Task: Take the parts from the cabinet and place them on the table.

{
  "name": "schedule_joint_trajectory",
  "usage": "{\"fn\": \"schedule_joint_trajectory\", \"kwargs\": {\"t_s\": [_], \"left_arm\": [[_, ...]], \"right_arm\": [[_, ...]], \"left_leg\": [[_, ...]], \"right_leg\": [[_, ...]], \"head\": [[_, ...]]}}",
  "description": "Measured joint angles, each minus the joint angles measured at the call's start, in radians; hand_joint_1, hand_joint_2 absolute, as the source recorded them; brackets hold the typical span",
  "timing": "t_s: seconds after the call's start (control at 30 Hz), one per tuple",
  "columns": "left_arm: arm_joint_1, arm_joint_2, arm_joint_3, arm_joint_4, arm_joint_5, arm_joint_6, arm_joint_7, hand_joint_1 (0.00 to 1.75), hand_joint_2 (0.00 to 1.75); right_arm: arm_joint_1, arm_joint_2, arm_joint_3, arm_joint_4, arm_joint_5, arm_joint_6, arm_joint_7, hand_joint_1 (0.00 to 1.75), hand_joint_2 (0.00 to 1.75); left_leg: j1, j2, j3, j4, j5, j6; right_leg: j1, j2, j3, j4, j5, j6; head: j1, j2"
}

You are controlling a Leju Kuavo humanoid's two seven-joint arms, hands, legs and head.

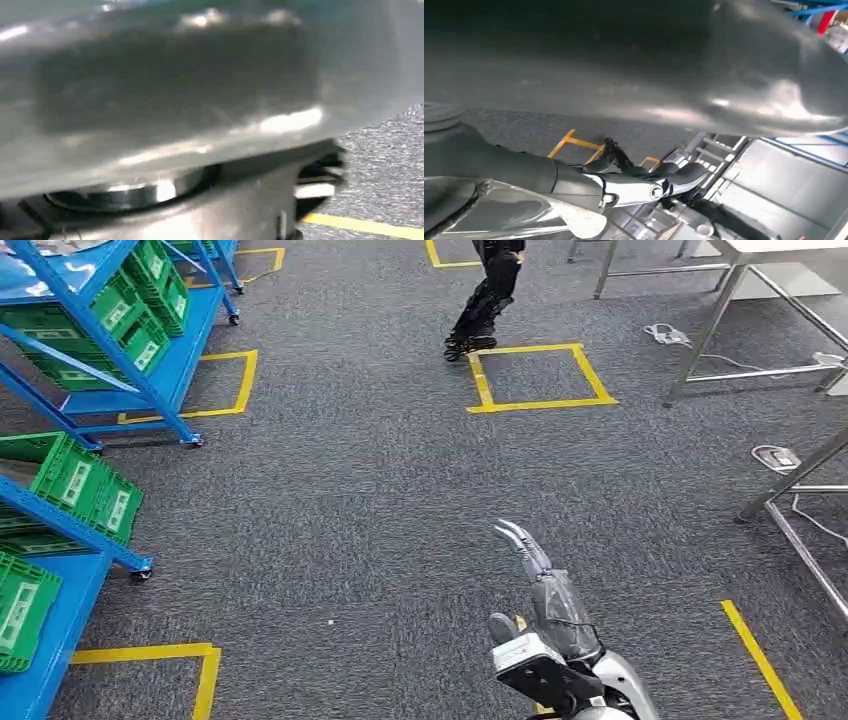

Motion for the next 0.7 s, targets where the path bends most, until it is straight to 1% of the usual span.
{"fn": "schedule_joint_trajectory", "kwargs": {"t_s": [0.03, 0.07, 0.1, 0.13, 0.17, 0.2, 0.23, 0.27, 0.3, 0.33, 0.37, 0.4, 0.43, 0.47, 0.5, 0.53, 0.57, 0.6, 0.67, 0.7], "left_arm": [[-0.001, 0.000, 0.000, 0.000, 0.000, 0.000, 0.000, 0.00, 0.00], [-0.004, 0.000, 0.000, 0.000, 0.000, 0.000, 0.000, 0.00, 0.00], [-0.007, 0.000, 0.000, 0.000, 0.000, 0.000, 0.000, 0.00, 0.00], [-0.006, 0.000, 0.000, 0.000, 0.000, 0.000, 0.000, 0.00, 0.00], [-0.002, 0.001, 0.000, 0.000, 0.000, 0.000, 0.000, 0.00, 0.00], [-0.001, 0.002, 0.000, 0.000, -0.001, 0.000, 0.000, 0.00, 0.00], [0.002, 0.000, 0.000, 0.000, -0.001, 0.000, 0.000, 0.00, 0.00], [-0.002, 0.000, 0.000, 0.000, -0.001, 0.000, 0.000, 0.00, 0.00], [-0.005, 0.000, 0.000, 0.000, -0.001, 0.000, -0.001, 0.00, 0.00], [-0.006, -0.002, 0.000, 0.000, -0.002, 0.000, -0.001, 0.00, 0.00], [-0.005, -0.002, 0.000, 0.000, -0.002, 0.000, 0.000, 0.00, 0.00], [-0.004, -0.002, 0.000, 0.000, -0.002, 0.000, 0.000, 0.00, 0.00], [-0.003, -0.002, 0.000, 0.000, -0.002, 0.000, 0.000, 0.00, 0.00], [-0.003, -0.002, 0.000, 0.000, -0.002, 0.000, 0.000, 0.00, 0.00], [-0.004, -0.002, 0.000, 0.000, -0.002, 0.000, 0.000, 0.00, 0.00], [-0.004, -0.002, 0.000, 0.000, -0.002, 0.000, 0.000, 0.00, 0.00], [-0.005, -0.001, 0.000, 0.000, -0.002, 0.000, 0.000, 0.00, 0.00], [-0.006, 0.000, 0.000, 0.000, -0.002, 0.000, 0.000, 0.00, 0.00], [-0.003, 0.000, 0.000, 0.000, -0.003, 0.000, 0.000, 0.00, 0.00], [-0.002, 0.000, 0.000, 0.000, -0.003, 0.000, 0.000, 0.00, 0.00]], "right_arm": [[-0.002, 0.000, 0.002, 0.000, 0.000, 0.000, 0.000, 0.00, 0.00], [-0.003, 0.000, 0.003, 0.000, 0.000, 0.000, 0.000, 0.00, 0.00], [-0.004, 0.000, 0.004, 0.000, 0.000, 0.000, 0.000, 0.00, 0.00], [-0.003, 0.000, 0.004, 0.000, 0.000, 0.000, 0.000, 0.00, 0.00], [-0.005, 0.000, 0.005, 0.000, 0.000, 0.000, 0.000, 0.00, 0.00], [-0.007, 0.000, 0.006, 0.000, 0.000, 0.000, 0.000, 0.00, 0.00], [-0.008, 0.000, 0.006, 0.000, 0.000, 0.001, 0.000, 0.00, 0.00], [-0.009, 0.000, 0.006, 0.000, 0.000, 0.002, 0.000, 0.00, 0.00], [-0.010, 0.000, 0.006, 0.000, 0.000, 0.002, 0.002, 0.00, 0.00], [-0.008, -0.003, 0.006, 0.002, 0.000, 0.003, 0.002, 0.00, 0.00], [-0.007, -0.004, 0.006, 0.003, 0.000, 0.003, 0.002, 0.00, 0.00], [-0.007, -0.005, 0.006, 0.005, 0.000, 0.003, 0.002, 0.00, 0.00], [-0.007, -0.005, 0.006, 0.005, 0.000, 0.003, 0.002, 0.00, 0.00], [-0.007, -0.006, 0.006, 0.005, 0.000, 0.003, 0.002, 0.00, 0.00], [-0.007, -0.006, 0.006, 0.005, 0.000, 0.003, 0.002, 0.00, 0.00], [-0.008, -0.006, 0.006, 0.005, 0.000, 0.003, 0.002, 0.00, 0.00], [-0.010, -0.006, 0.006, 0.006, 0.000, 0.004, 0.003, 0.00, 0.00], [-0.009, -0.006, 0.006, 0.005, 0.000, 0.004, 0.003, 0.00, 0.00], [-0.007, -0.007, 0.006, 0.006, 0.000, 0.006, 0.003, 0.00, 0.00], [-0.009, -0.007, 0.006, 0.006, 0.000, 0.006, 0.003, 0.00, 0.00]], "left_leg": [[-0.005, 0.028, 0.035, -0.073, 0.027, 0.008], [-0.016, 0.049, 0.047, -0.095, 0.008, 0.012], [-0.017, 0.045, 0.048, -0.105, 0.006, 0.017], [-0.019, 0.037, 0.044, -0.104, 0.006, 0.019], [-0.020, 0.031, 0.042, -0.104, 0.005, 0.022], [-0.016, 0.022, 0.050, -0.120, 0.011, 0.030], [-0.011, 0.018, 0.062, -0.131, 0.017, 0.034], [-0.008, 0.010, 0.064, -0.136, 0.020, 0.043], [-0.008, 0.003, 0.062, -0.135, 0.019, 0.045], [-0.008, -0.005, 0.062, -0.135, 0.018, 0.046], [-0.008, -0.013, 0.062, -0.135, 0.018, 0.046], [-0.008, -0.020, 0.063, -0.134, 0.018, 0.046], [-0.008, -0.029, 0.064, -0.134, 0.017, 0.045], [-0.007, -0.039, 0.065, -0.133, 0.017, 0.044], [-0.004, -0.050, 0.066, -0.129, 0.014, 0.040], [-0.003, -0.060, 0.065, -0.121, 0.009, 0.032], [-0.009, -0.065, 0.056, -0.110, 0.004, 0.025], [-0.007, -0.076, 0.047, -0.103, 0.004, 0.021], [-0.004, -0.086, 0.044, -0.106, 0.010, 0.012], [-0.003, -0.094, 0.043, -0.104, 0.009, 0.009]], "right_leg": [[0.001, -0.005, 0.003, 0.000, -0.002, 0.002], [0.008, -0.011, 0.002, 0.002, -0.006, 0.008], [0.008, -0.018, -0.002, 0.002, -0.006, 0.010], [0.007, -0.025, -0.002, 0.000, -0.006, 0.015], [0.005, -0.032, 0.002, -0.004, -0.005, 0.018], [0.007, -0.038, 0.009, -0.005, -0.009, 0.027], [0.003, -0.016, 0.003, 0.005, -0.021, 0.031], [0.002, 0.024, -0.019, 0.051, -0.047, 0.033], [0.002, 0.039, -0.056, 0.123, -0.080, 0.035], [0.000, 0.046, -0.101, 0.207, -0.114, 0.037], [0.001, 0.049, -0.138, 0.272, -0.134, 0.039], [0.001, 0.049, -0.158, 0.298, -0.128, 0.041], [0.000, 0.049, -0.153, 0.275, -0.099, 0.043], [-0.002, 0.049, -0.129, 0.216, -0.057, 0.044], [-0.006, 0.054, -0.088, 0.126, -0.006, 0.046], [-0.012, 0.081, -0.047, 0.035, 0.031, 0.050], [-0.015, 0.121, -0.036, 0.014, 0.007, 0.051], [-0.016, 0.115, -0.030, 0.014, 0.009, 0.038], [-0.010, 0.103, -0.032, 0.016, 0.010, 0.029], [-0.013, 0.094, -0.029, 0.013, 0.012, 0.024]], "head": [[0.000, 0.000], [0.000, 0.000], [0.001, 0.000], [0.004, 0.000], [0.002, 0.000], [0.003, 0.000], [0.003, 0.000], [0.007, 0.000], [0.010, 0.000], [0.011, 0.000], [0.010, 0.000], [0.011, 0.000], [0.010, 0.000], [0.011, 0.000], [0.010, 0.000], [0.011, 0.000], [0.011, 0.000], [0.009, 0.000], [0.009, 0.000], [0.010, 0.000]]}}
